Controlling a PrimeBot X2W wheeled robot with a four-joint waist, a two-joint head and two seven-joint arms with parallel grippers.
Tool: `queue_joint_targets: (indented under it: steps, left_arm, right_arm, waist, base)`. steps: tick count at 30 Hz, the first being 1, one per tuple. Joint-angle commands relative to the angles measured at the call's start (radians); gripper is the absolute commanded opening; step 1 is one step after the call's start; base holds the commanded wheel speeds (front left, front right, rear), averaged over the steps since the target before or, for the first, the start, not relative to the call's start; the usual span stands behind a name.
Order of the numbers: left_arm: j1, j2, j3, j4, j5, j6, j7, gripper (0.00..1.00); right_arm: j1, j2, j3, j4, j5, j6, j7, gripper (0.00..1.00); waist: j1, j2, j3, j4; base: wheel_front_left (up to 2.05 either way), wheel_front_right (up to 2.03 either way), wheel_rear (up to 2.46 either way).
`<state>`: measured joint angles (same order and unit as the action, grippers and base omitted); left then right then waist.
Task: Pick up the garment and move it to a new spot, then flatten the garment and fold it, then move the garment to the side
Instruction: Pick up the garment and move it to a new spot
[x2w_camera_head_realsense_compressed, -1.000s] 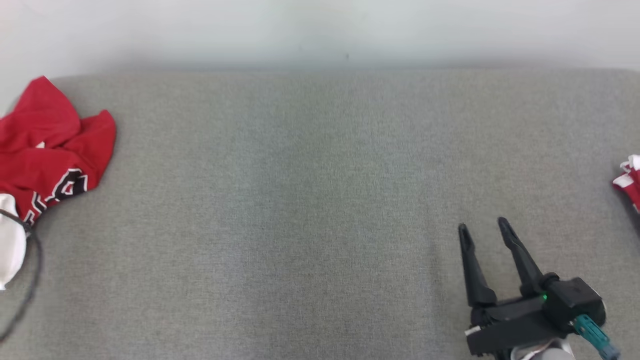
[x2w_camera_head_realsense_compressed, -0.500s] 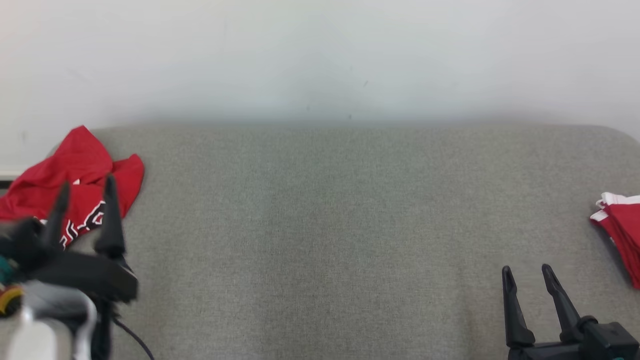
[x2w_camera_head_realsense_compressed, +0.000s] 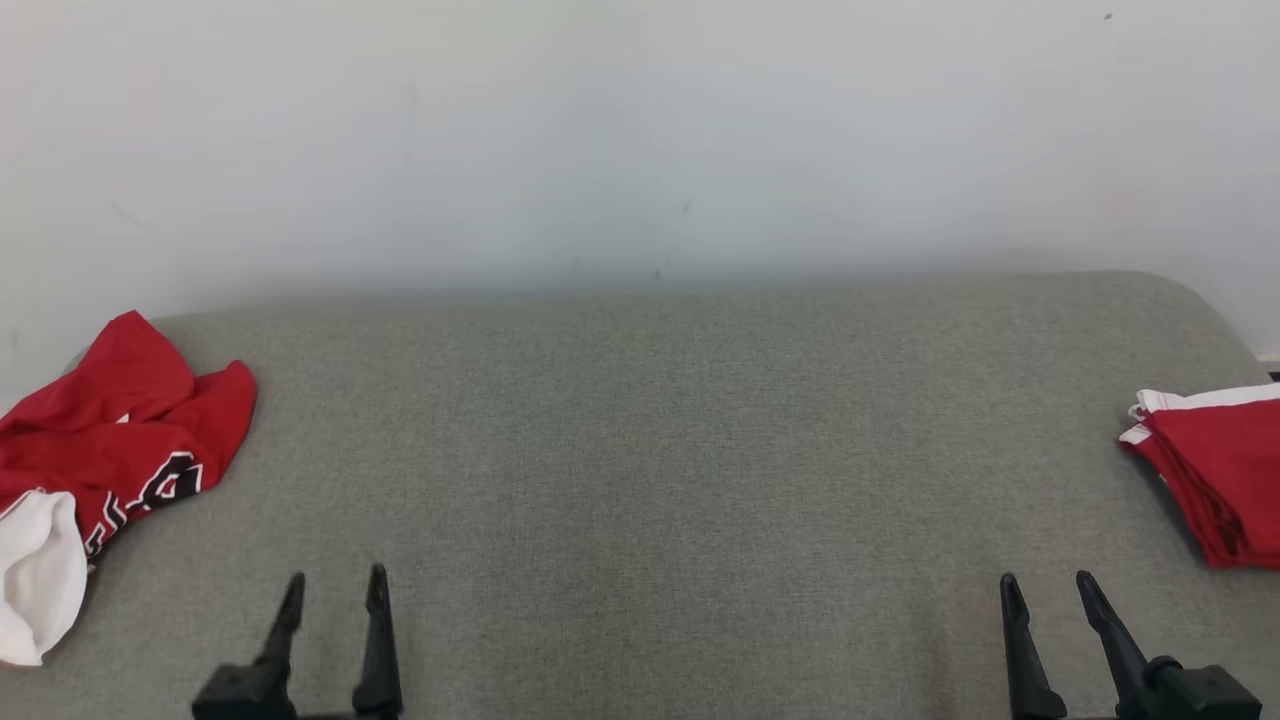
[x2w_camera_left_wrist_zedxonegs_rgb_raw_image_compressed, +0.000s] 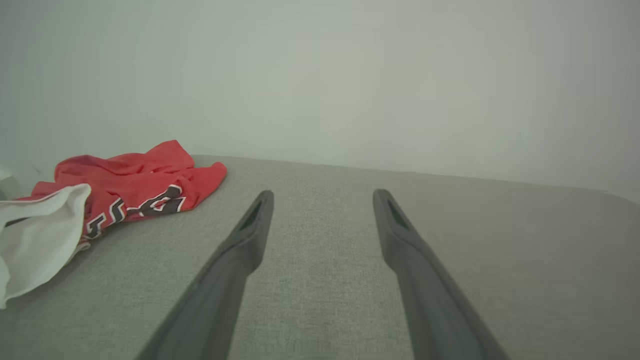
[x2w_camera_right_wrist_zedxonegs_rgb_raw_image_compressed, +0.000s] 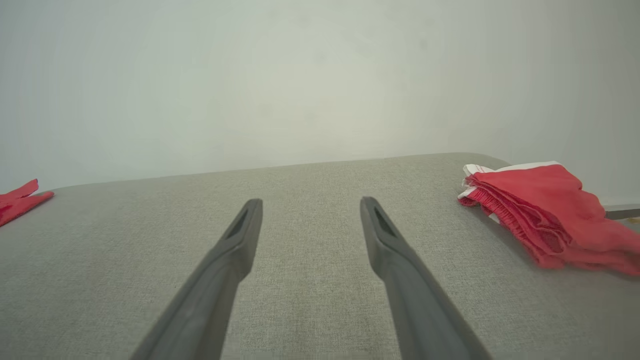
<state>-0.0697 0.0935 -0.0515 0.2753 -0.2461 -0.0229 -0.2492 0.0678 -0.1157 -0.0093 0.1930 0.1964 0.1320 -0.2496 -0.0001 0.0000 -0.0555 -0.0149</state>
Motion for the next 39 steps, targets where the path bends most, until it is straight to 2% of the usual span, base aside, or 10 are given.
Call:
queue_joint_targets:
  steps: [1,4,13,29,35,39]
  left_arm:
    - [0.024,-0.005,-0.004,0.028,0.01,-0.001,-0.012,1.0]
    - [0.048,-0.013,0.006,0.057,0.008,0.0,-0.017,1.0]
    - [0.124,-0.036,0.04,0.028,0.007,-0.013,-0.016,1.0]
    - [0.12,-0.043,0.075,0.002,0.04,-0.024,-0.016,1.0]
    - [0.118,-0.043,0.086,-0.001,0.051,-0.023,-0.017,1.0]
    - [0.12,-0.043,0.093,0.005,0.049,-0.027,-0.016,1.0]
  right_arm:
    - [-0.006,-0.001,-0.008,0.012,0.004,-0.003,-0.003,1.0]
    - [-0.016,0.009,-0.014,0.028,0.002,-0.003,-0.006,1.0]
    - [-0.011,0.016,-0.014,0.056,-0.045,-0.003,0.0,1.0]
    - [0.0,0.033,-0.03,0.052,-0.056,-0.003,-0.006,1.0]
    - [0.005,0.041,-0.024,0.047,-0.057,-0.003,-0.008,1.0]
    - [0.009,0.043,-0.023,0.046,-0.055,-0.003,-0.009,1.0]
  waist:
    - [0.0001,0.0,-0.007,-0.01]
    - [0.0001,0.0,-0.012,-0.019]
    - [0.0001,0.0,-0.022,-0.019]
    - [0.0001,0.0,-0.017,-0.011]
    - [0.0001,0.0,-0.018,0.026]
    - [0.0001,0.0,-0.019,0.075]
  base:
    - [0.0,0.0,0.0]
    - [0.0,0.0,0.0]
    - [0.0,0.0,0.0]
    - [0.0,0.0,0.0]
    - [0.0,0.0,0.0]
    - [0.0,0.0,0.0]
